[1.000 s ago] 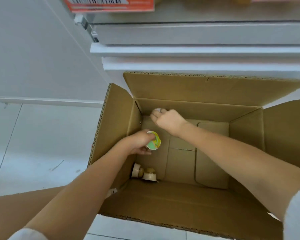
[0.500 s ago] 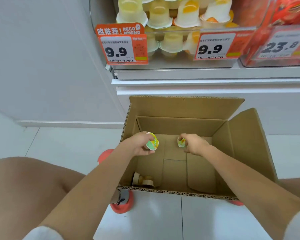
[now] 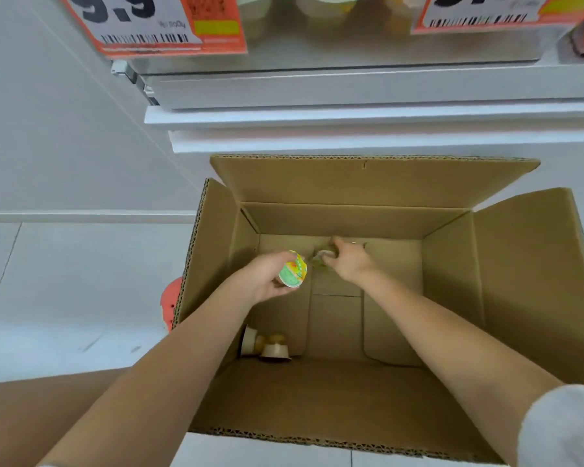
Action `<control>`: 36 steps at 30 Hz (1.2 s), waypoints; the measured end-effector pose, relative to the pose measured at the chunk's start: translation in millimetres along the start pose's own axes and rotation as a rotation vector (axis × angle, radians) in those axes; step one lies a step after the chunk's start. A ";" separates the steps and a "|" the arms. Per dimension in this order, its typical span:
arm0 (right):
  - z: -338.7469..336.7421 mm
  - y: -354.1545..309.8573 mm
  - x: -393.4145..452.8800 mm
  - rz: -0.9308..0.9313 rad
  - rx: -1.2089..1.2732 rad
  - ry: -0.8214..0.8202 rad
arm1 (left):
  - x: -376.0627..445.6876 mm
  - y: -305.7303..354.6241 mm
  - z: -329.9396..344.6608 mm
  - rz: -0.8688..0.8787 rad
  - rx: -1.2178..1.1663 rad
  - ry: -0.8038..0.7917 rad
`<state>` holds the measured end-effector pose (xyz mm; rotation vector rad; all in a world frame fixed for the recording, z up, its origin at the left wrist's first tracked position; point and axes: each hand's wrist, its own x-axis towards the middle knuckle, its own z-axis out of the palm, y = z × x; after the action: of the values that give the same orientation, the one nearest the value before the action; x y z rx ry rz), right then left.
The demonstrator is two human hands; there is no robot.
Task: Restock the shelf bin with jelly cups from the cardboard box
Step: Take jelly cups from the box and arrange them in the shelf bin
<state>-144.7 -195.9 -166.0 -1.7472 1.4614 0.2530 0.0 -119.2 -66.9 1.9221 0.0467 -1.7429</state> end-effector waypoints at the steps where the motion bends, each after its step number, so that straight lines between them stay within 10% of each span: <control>1: 5.0 -3.6 3.0 0.026 0.058 -0.020 | 3.2 -0.3 -0.7 -0.016 0.000 0.010; 10: 20.5 -6.8 -25.8 0.037 0.048 -0.221 | -12.3 0.1 -11.7 -0.073 -0.216 -0.060; 15: -6.3 -12.4 -60.8 -0.029 0.472 -0.185 | -35.8 1.4 -14.8 -0.102 -0.171 -0.109; 24: -198.1 -86.5 -182.2 -0.537 0.409 -0.001 | -155.3 72.8 5.5 0.177 -0.184 -0.352; 36: -262.6 -116.0 -272.9 -0.900 0.446 0.201 | -279.7 93.7 10.4 0.652 -0.030 -0.794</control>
<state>-213.8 -181.1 223.7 -1.8843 0.6507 -0.6794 -20.0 -112.8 227.5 0.9311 -0.7416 -1.8503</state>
